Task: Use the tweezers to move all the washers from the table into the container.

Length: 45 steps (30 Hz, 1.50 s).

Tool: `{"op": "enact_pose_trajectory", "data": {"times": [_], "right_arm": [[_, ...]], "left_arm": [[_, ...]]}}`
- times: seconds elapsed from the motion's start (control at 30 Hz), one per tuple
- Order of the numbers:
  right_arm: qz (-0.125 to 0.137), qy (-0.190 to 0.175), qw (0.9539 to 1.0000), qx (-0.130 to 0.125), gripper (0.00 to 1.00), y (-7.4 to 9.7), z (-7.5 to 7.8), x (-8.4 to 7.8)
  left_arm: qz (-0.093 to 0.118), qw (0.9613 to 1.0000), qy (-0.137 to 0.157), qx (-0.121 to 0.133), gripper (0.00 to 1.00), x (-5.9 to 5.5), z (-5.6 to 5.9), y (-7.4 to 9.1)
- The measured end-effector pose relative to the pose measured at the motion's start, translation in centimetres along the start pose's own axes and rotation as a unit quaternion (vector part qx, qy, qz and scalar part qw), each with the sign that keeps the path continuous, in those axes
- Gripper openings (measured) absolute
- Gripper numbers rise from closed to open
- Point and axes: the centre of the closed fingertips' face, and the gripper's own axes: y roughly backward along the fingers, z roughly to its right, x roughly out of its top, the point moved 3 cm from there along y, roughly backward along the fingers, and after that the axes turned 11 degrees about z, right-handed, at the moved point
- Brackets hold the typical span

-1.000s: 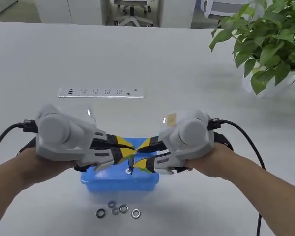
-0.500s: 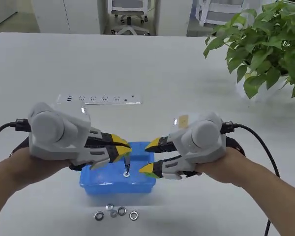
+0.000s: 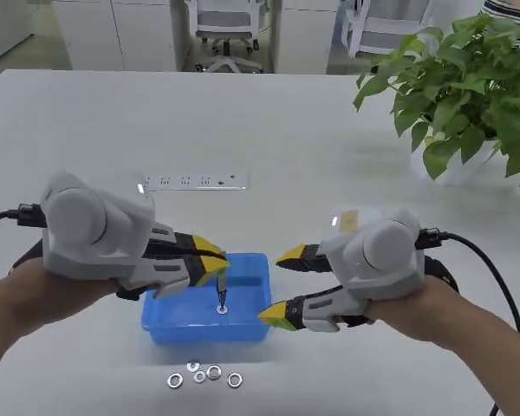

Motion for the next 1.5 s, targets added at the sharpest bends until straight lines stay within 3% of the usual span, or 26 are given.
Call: {"op": "enact_pose_trajectory", "data": {"times": [0.37,0.83,1.17,1.5], "right_arm": [[0.006,-0.015,0.9998,-0.013,0.53,1.8,-0.6,-0.3],[0.020,-0.038,0.9989,-0.017,0.63,3.2,-1.9,-0.9],[0.037,-0.046,0.9981,-0.018,0.70,3.4,-2.8,-1.1],[0.033,-0.053,0.9979,-0.015,0.74,3.6,-3.4,-1.8]], "left_arm": [[0.003,1.0000,-0.002,0.005,0.06,1.2,1.0,0.7],[0.002,1.0000,0.003,-0.004,0.06,1.7,2.7,1.2],[0.001,0.9998,0.001,-0.018,0.06,1.4,4.0,1.0],[0.004,0.9997,0.004,-0.022,0.06,0.8,4.8,0.5]]}}
